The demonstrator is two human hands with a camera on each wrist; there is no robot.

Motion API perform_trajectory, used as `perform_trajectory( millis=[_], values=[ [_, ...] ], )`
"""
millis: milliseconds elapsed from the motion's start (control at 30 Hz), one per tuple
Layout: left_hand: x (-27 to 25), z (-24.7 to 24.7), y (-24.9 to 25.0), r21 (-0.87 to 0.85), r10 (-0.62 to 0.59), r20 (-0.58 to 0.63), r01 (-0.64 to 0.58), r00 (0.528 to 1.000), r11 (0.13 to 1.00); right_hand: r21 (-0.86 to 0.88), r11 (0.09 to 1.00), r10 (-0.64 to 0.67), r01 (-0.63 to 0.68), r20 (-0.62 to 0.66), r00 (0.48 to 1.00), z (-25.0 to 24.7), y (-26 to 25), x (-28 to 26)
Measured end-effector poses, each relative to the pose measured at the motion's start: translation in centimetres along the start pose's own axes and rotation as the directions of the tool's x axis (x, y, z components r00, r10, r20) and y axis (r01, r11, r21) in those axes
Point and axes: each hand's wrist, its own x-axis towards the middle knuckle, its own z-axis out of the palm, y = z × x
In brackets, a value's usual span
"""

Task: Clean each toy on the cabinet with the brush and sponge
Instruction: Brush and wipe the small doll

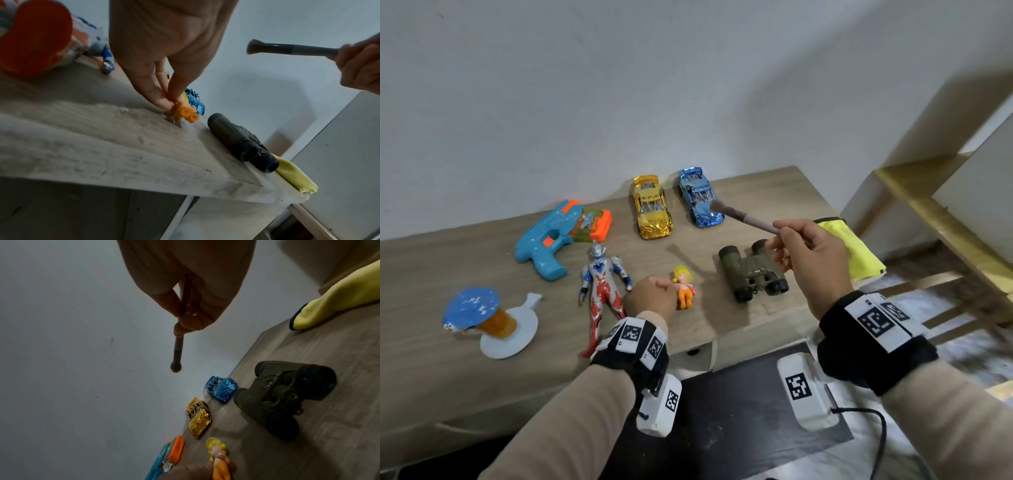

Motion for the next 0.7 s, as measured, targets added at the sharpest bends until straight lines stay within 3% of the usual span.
perform_trajectory(
  millis=[133, 267, 467, 600, 700],
  values=[
    [-0.4, 0.5, -0.6, -0.176, 0.008, 0.013, -0.006, 1.000, 0.984, 0.008, 1.000, -0.003, 0.003, 0.000, 1.000, -0.8, 0.3, -1.3],
    [-2.9, -0.2, 0.0, -0.328, 0.097, -0.091, -0.122, 0.991, 0.937, 0.031, 0.999, -0.021, 0.021, 0.026, 0.999, -2.0, -0.5, -2.4],
    [-8.5, -1.8, 1.6, -0.519, 0.201, -0.283, -0.326, 0.938, 0.790, 0.019, 0.985, -0.173, 0.172, 0.112, 0.979, -4.2, -3.2, -3.8],
    [-12.5, -1.9, 2.5, -0.486, 0.268, -0.437, -0.476, 0.859, 0.733, -0.008, 0.941, -0.331, 0.339, 0.191, 0.924, -5.4, -4.6, -5.4],
    [-15.4, -1.6, 3.2, -0.481, 0.292, -0.501, -0.543, 0.815, 0.688, -0.071, 0.868, -0.459, 0.492, 0.265, 0.848, -6.6, -5.1, -6.5]
  ],
)
